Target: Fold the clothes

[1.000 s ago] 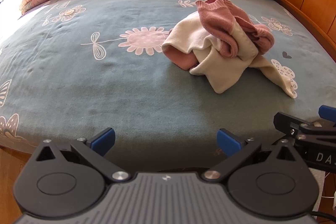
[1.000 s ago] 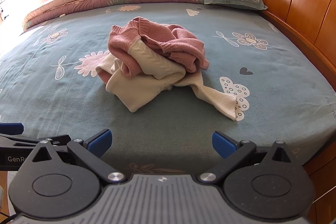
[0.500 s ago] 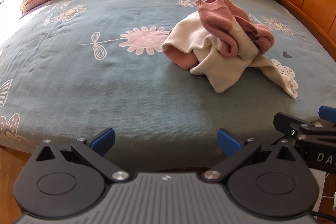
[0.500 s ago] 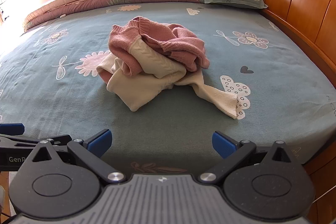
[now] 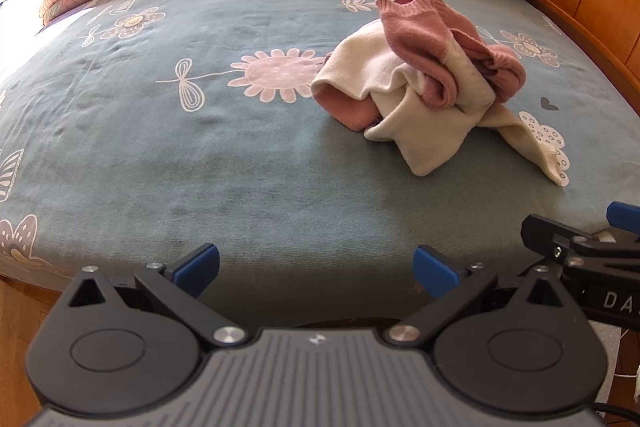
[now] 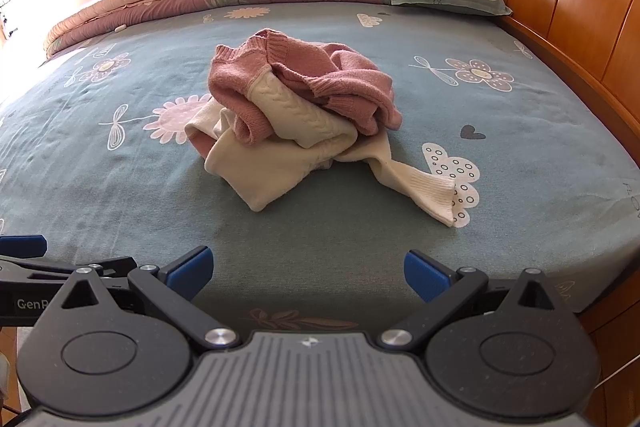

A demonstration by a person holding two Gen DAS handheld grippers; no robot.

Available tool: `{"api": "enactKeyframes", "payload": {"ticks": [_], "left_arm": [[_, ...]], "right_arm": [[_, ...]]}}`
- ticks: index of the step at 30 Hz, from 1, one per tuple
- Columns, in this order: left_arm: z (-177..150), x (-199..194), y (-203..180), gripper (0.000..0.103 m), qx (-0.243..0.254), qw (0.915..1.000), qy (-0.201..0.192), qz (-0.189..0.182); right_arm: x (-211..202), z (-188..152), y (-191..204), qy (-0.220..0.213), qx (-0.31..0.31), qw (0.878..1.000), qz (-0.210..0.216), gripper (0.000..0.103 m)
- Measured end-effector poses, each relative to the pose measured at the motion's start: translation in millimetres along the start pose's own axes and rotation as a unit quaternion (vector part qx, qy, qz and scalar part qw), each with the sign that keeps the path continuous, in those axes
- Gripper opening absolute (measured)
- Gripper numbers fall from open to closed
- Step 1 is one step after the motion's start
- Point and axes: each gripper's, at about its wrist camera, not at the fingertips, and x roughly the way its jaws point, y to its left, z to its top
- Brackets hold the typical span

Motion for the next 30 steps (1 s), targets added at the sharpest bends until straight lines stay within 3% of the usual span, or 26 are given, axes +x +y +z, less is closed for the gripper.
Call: {"api": "enactKeyframes", "payload": {"ticks": [18, 30], "left_arm": [[17, 23, -7, 0.102, 0.019, 0.9998, 0.008, 0.005], [44, 57, -18, 0.102, 0.032, 0.9986, 0.041, 0.002]], "right_arm": [[29, 18, -7, 0.023, 0.006, 1.000, -0.012, 0.103], [64, 44, -15, 0.055, 0.012, 0.998, -0.028, 0.103]]}}
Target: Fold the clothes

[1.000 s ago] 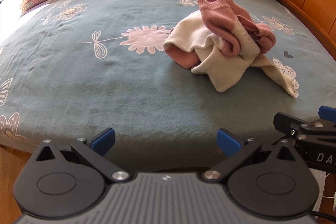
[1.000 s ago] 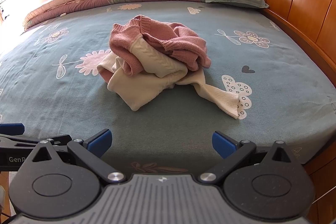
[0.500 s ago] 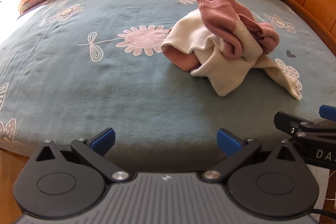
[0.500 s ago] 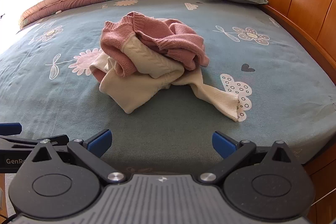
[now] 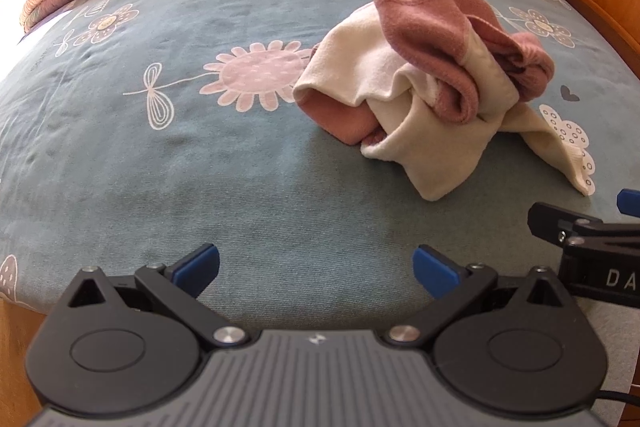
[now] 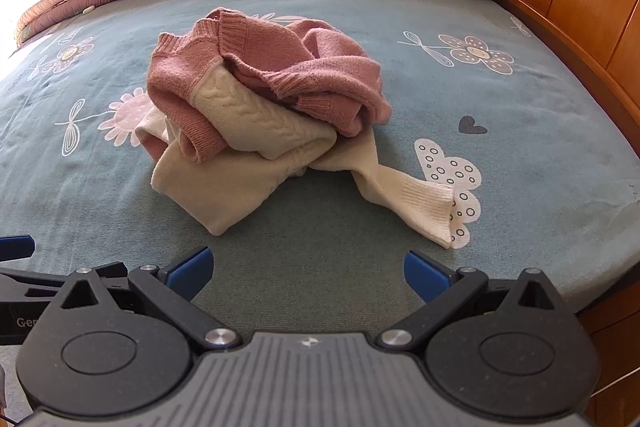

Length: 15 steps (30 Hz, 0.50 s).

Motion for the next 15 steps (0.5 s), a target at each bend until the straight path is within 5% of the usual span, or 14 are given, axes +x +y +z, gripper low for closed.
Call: {"api": "enactKeyframes", "payload": {"ticks": [15], "left_arm": [[40, 37, -3, 0.102, 0.003, 0.9992, 0.037, -0.013]], "right_arm": [[41, 37, -7, 0.036, 0.007, 0.999, -0.009, 0.103]]}}
